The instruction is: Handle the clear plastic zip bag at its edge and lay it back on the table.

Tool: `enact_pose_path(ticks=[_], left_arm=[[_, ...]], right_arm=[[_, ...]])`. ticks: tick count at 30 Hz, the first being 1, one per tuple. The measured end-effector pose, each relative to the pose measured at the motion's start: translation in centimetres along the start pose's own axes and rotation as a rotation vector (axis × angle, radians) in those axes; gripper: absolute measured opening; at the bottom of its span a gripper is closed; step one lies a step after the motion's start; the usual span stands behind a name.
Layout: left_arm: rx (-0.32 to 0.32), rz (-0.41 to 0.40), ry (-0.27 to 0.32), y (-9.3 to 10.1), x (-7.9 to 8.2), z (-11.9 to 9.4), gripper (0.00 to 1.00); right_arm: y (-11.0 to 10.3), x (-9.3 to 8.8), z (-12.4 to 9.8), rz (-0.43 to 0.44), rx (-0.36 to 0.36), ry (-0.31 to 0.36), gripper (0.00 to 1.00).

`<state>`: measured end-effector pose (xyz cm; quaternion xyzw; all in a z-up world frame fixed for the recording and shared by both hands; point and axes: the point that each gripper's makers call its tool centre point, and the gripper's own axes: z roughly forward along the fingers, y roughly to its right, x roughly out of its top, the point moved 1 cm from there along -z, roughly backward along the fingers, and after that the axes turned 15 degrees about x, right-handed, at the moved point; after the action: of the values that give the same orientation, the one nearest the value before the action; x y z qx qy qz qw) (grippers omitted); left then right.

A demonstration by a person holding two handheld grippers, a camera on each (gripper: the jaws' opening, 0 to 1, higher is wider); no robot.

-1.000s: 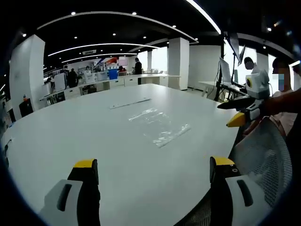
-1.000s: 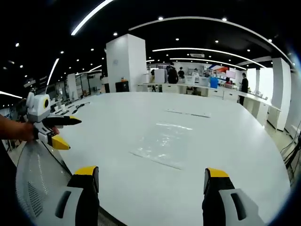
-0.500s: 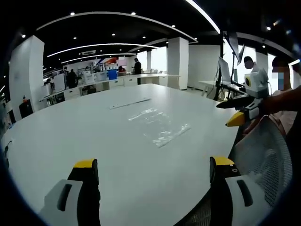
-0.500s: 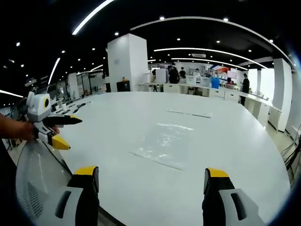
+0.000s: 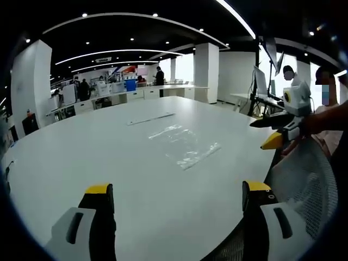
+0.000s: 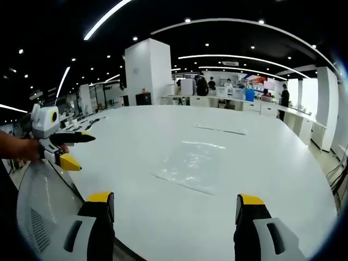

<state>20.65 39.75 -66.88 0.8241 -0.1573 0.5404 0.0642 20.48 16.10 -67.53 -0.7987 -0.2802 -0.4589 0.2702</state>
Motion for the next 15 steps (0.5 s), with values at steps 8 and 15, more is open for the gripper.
enact_pose_path(ticks=[8, 15], left_arm=[[0.003, 0.0, -0.004, -0.02, -0.07, 0.0, 0.96], [0.006, -0.003, -0.006, -0.26, -0.18, 0.07, 0.96]], right_arm=[[0.08, -0.83, 0.03, 0.014, -0.003, -0.003, 0.93], [0.27, -1.0, 0.14, 0.018, -0.01, 0.005, 0.92]])
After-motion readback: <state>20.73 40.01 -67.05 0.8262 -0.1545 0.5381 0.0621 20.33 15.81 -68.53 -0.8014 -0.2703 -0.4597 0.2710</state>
